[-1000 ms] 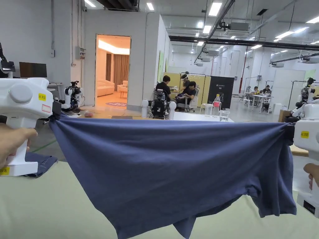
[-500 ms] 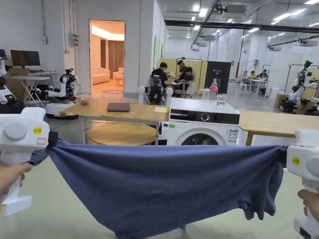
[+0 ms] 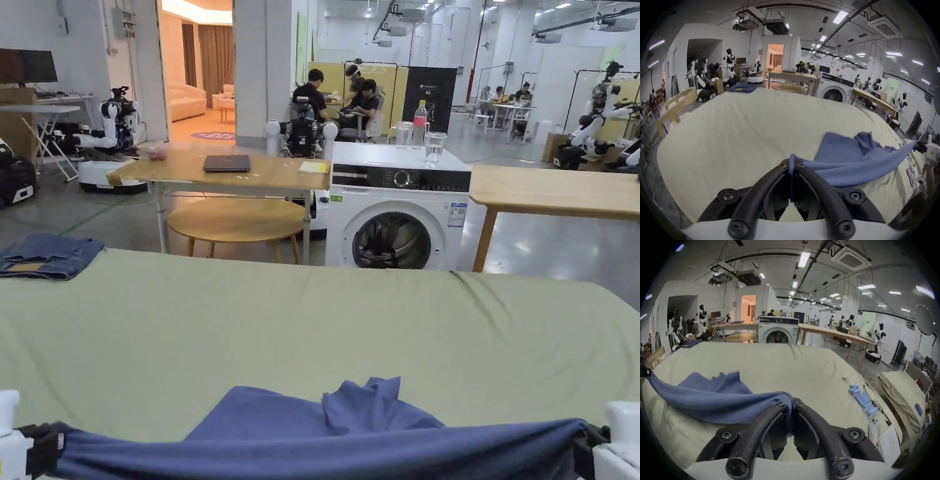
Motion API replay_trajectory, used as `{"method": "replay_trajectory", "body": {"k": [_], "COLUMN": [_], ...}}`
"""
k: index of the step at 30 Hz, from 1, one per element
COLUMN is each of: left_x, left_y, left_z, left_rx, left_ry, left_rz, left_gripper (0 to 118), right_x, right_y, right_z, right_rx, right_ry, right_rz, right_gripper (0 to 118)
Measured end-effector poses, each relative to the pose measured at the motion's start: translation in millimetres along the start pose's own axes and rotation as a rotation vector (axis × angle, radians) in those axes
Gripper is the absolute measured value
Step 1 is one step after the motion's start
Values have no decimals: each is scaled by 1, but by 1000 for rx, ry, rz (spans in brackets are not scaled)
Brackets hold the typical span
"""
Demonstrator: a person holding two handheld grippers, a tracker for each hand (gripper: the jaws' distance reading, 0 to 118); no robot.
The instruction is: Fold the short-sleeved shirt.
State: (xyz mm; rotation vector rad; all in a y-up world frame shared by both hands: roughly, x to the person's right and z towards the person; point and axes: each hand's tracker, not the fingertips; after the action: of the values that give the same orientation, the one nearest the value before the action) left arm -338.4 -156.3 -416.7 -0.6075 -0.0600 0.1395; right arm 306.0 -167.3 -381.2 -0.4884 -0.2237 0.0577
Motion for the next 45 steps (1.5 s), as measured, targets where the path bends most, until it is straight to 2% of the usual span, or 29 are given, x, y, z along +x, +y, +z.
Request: {"method": "replay_trajectory", "body": {"k": [5,13,15,16,17,18,20,22,28,30,31,33,34,36,38,41,45], "left_x": [-6,-1,2,3,6,7,12,21,50,68,76,97,105,122,132,138,135], "left_y": [-57,-83,-81,-81,-79,-75,-68,-61,-47,-44,-42,-39,-37,-35,-35,-31,-28], "left_z": [5,-12,-13,-10,-5,0,10,20,25,27,27,29,28,28,29,25,23], "left_rx": [-72,-145,-155,-153,-140,-124,-94,-24,107,156,174,208,223,261,292,295,258], "left_ry": [24,56,71,76,86,82,67,45,-9,-23,-26,-28,-21,12,19,29,35], "left_rz": [-12,-29,-22,-21,-21,-19,-18,-28,-74,-84,-95,-136,-156,-189,-194,-192,-179], "left_gripper": [0,0,5,14,29,39,47,48,47,47,44,20,15,12,0,0,0], "right_x": [-3,-15,-18,-19,-22,-23,-28,-28,-55,-73,-81,-101,-111,-129,-142,-161,-172], "right_y": [-51,-79,-75,-73,-69,-70,-62,-58,-31,-22,-18,-11,-7,-2,3,6,7], "right_z": [20,29,36,39,45,47,60,59,76,77,78,80,79,79,80,77,72], "right_rx": [-82,-173,-182,-183,-183,-175,-141,-93,71,127,149,177,196,222,247,250,235], "right_ry": [-10,-16,-16,-19,-30,-34,-30,-38,25,54,66,87,103,114,179,164,204], "right_rz": [-4,21,23,23,24,25,34,42,-94,-110,-108,-102,-98,-97,-107,-87,-88], "right_gripper": [3,5,15,27,44,55,59,59,59,58,53,15,9,8,0,0,0]}}
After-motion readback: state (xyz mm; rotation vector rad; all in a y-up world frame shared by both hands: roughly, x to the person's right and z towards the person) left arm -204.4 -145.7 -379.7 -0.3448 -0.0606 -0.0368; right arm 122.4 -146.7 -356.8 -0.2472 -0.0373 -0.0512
